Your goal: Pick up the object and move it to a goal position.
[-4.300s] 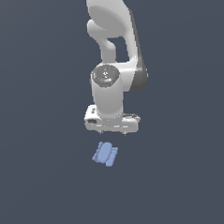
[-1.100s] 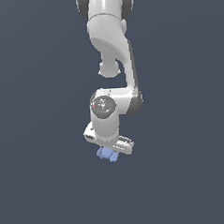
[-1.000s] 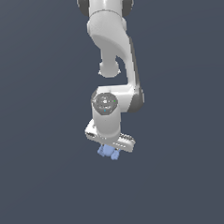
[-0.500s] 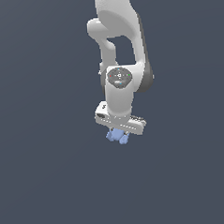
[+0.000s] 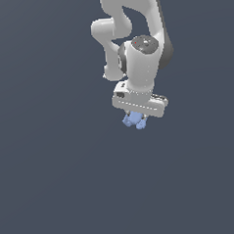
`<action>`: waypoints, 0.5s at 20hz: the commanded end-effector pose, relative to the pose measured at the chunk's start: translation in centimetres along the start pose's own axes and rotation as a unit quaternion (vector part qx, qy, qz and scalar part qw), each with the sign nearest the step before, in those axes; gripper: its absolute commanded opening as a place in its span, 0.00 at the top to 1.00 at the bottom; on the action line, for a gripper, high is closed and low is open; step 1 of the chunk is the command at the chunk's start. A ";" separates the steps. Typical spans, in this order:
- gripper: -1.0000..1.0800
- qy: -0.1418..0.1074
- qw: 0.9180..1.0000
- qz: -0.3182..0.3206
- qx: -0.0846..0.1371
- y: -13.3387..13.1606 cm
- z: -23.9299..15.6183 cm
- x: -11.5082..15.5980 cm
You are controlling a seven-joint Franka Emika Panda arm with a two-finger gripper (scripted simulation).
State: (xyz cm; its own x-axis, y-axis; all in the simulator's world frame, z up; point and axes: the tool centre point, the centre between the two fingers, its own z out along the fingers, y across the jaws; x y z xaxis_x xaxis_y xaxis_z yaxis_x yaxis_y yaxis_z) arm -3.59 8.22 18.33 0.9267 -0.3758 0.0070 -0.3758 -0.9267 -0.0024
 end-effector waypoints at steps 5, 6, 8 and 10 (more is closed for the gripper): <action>1.00 -0.001 1.000 0.000 -0.001 -1.8 -4.1 -5.1; 1.00 -0.001 1.000 0.000 -0.001 -2.1 -4.6 -5.8; 1.00 -0.001 1.000 0.000 -0.002 -2.6 -5.7 -7.0; 1.00 -0.002 1.000 0.000 -0.002 -3.0 -6.6 -8.1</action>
State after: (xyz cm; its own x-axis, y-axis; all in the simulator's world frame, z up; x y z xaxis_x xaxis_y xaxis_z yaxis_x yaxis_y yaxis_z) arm -9.30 13.47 24.13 0.9268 -0.3756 0.0042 -0.3756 -0.9268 0.0003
